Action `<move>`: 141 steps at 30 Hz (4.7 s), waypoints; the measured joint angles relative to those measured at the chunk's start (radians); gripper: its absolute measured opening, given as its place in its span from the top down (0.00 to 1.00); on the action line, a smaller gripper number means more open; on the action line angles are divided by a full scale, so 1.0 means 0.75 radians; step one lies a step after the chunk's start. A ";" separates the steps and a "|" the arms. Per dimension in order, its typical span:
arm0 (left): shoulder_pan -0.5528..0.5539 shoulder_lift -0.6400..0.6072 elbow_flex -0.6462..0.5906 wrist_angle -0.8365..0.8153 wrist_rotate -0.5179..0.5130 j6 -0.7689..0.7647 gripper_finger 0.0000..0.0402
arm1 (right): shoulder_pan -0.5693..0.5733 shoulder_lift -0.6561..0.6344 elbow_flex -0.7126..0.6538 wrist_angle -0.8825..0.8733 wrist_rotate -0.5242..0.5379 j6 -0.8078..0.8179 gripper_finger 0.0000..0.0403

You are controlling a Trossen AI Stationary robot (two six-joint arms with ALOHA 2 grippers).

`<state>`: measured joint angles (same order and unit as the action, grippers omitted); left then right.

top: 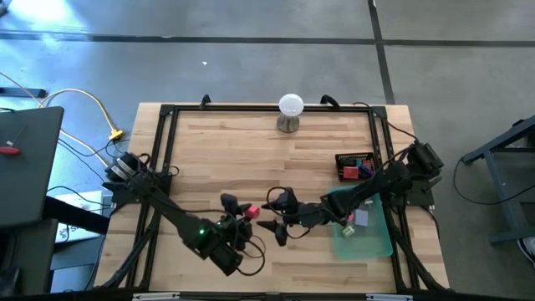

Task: Pick & Place Office items
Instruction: Put the pink charger adapter into the green bin

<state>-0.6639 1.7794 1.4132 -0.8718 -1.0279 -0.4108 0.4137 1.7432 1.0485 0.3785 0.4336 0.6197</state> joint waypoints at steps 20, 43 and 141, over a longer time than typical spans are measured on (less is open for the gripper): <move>0.077 0.000 -0.002 0.402 -0.002 0.433 0.64 | -0.006 0.000 0.000 0.010 0.025 -0.015 0.32; 0.085 0.001 -0.002 0.412 0.031 0.427 0.49 | -0.004 0.000 0.000 -0.012 0.075 -0.031 0.63; -0.103 0.000 -0.001 0.318 0.405 0.162 0.41 | 0.550 -0.009 -0.001 -2.056 -0.035 1.805 0.63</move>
<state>-0.7410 1.7794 1.4124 -0.6334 -0.7238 -0.2893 0.8265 1.7367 1.0481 -1.1637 0.4073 1.9734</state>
